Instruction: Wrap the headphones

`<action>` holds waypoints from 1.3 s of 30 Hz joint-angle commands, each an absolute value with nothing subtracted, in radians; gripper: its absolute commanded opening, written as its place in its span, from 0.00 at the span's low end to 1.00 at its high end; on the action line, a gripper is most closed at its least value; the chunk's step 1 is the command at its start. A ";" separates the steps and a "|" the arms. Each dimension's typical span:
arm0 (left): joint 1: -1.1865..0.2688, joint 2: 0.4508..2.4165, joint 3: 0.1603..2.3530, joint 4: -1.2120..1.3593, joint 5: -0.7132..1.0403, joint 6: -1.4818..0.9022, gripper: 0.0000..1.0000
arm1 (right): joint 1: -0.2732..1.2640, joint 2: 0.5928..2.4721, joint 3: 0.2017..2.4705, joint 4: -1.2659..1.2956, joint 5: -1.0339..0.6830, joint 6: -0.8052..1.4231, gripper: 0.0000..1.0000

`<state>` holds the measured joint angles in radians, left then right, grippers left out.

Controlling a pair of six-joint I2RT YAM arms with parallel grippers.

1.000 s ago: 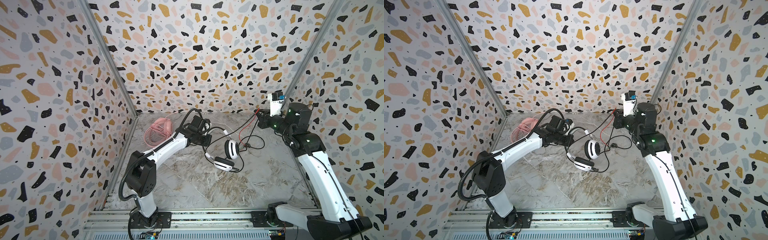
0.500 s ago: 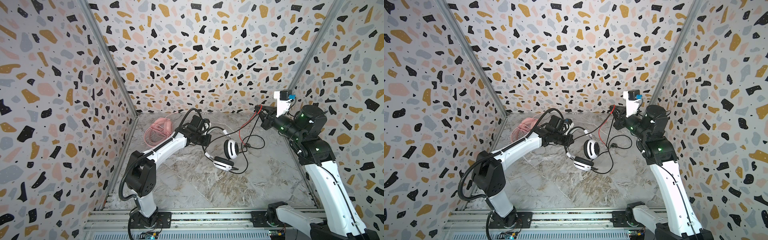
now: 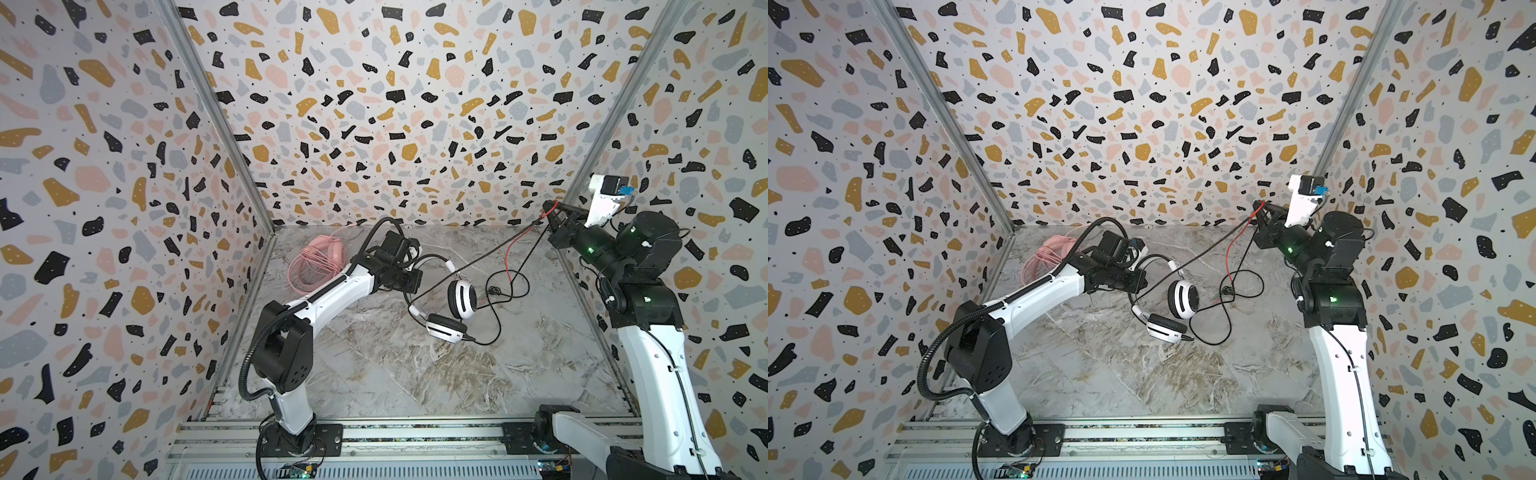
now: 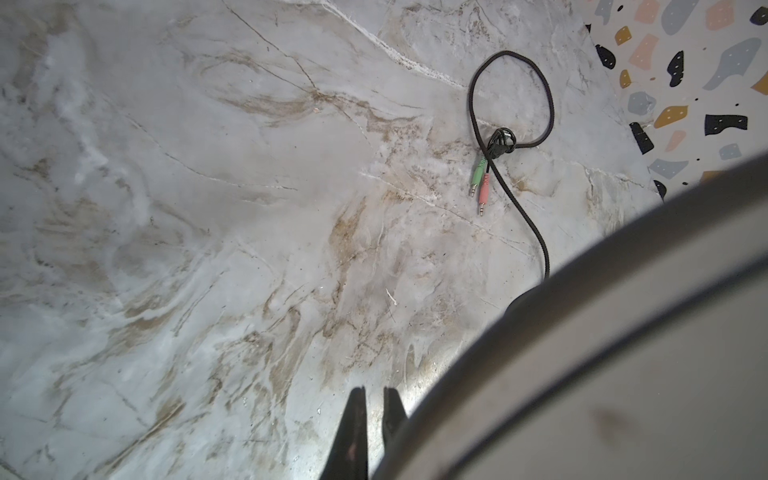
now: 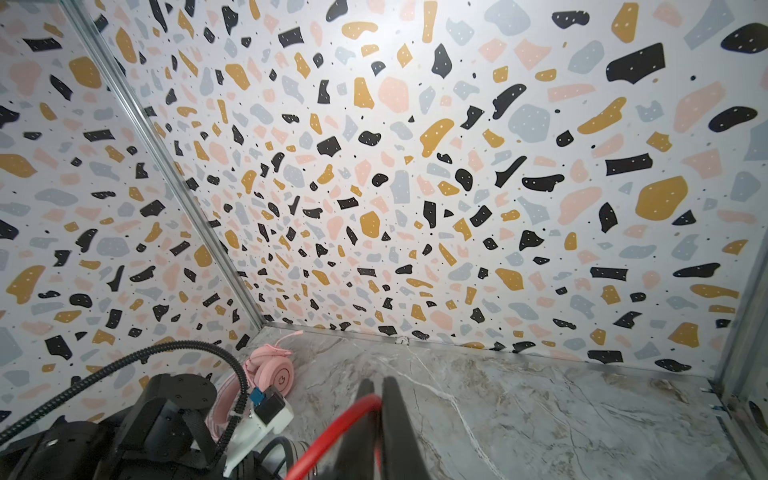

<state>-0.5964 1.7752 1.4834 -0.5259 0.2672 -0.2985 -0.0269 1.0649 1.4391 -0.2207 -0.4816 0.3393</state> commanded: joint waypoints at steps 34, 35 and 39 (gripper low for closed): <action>-0.689 1.702 1.426 -0.419 0.673 -0.308 0.00 | -0.129 1.246 1.455 -0.125 -0.585 0.457 0.00; -0.689 1.694 1.420 -0.419 0.667 -0.308 0.00 | -0.125 1.248 1.444 -0.126 -0.580 0.454 0.00; -0.691 1.670 1.390 -0.417 0.707 -0.315 0.00 | -0.108 1.278 1.411 -0.139 -0.534 0.419 0.00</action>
